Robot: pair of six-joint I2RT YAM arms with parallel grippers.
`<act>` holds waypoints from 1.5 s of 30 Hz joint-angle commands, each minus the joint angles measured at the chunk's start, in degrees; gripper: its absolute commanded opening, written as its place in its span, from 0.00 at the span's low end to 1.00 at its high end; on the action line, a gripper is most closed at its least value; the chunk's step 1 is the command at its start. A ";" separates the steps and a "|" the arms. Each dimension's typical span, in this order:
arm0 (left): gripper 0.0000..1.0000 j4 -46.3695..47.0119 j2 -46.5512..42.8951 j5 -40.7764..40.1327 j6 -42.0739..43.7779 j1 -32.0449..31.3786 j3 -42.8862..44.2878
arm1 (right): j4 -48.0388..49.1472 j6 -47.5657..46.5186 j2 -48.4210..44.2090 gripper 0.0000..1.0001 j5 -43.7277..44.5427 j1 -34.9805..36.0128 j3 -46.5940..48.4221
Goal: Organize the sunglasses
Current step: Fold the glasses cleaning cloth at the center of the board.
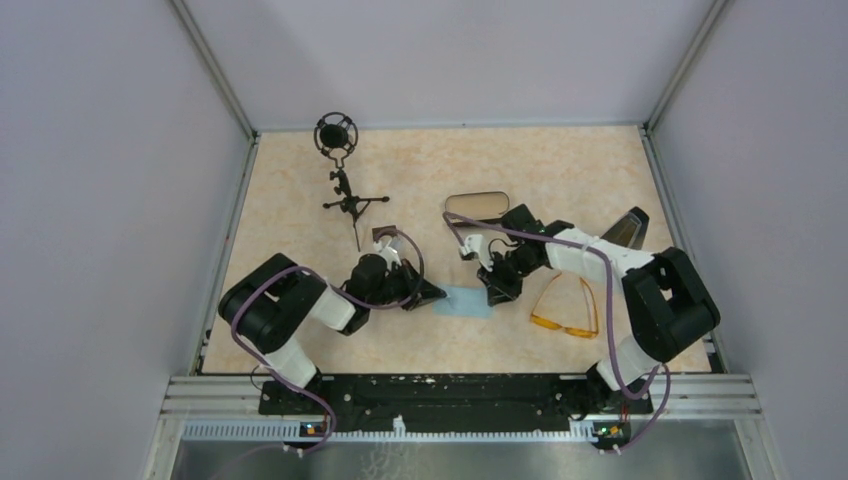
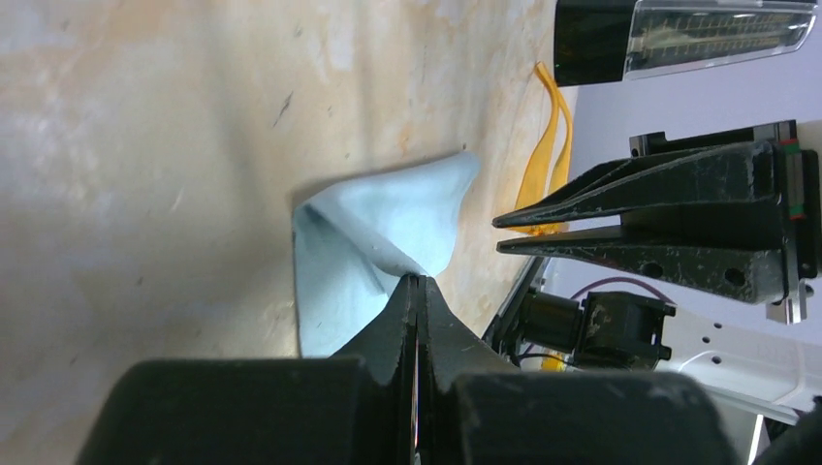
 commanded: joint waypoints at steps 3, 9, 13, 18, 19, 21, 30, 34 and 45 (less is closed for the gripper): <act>0.00 2.09 3.51 1.95 0.10 0.30 6.22 | 1.15 0.17 -3.00 0.22 -1.73 -5.76 2.27; 0.00 7.06 8.80 1.84 -3.22 0.43 8.97 | 2.22 -1.16 -4.70 0.33 -1.84 -5.77 -0.57; 0.00 13.48 12.94 1.91 -7.66 1.06 9.22 | 2.71 -2.07 -5.47 0.35 -3.09 -5.62 -1.66; 0.00 22.63 18.97 2.02 -14.11 1.94 9.33 | 3.13 -2.86 -4.78 0.38 -2.46 -3.29 -2.06; 0.00 24.40 20.19 2.09 -15.40 2.12 9.33 | 3.38 -2.82 -4.63 0.38 -2.02 -2.73 -2.08; 0.00 28.37 22.53 2.16 -17.79 2.17 9.25 | 4.10 -2.69 -4.28 0.39 -1.48 -2.01 -2.09; 0.00 42.29 31.71 0.66 -28.26 2.44 7.06 | 6.46 -2.03 -3.20 0.49 1.24 -0.07 -2.21; 0.00 48.45 35.92 0.96 -32.38 2.44 7.31 | 7.36 -1.84 -3.62 0.50 2.88 2.17 -2.65; 0.00 50.22 36.83 -0.07 -34.17 2.43 6.19 | 7.92 -0.34 -1.13 0.51 5.17 4.46 -2.17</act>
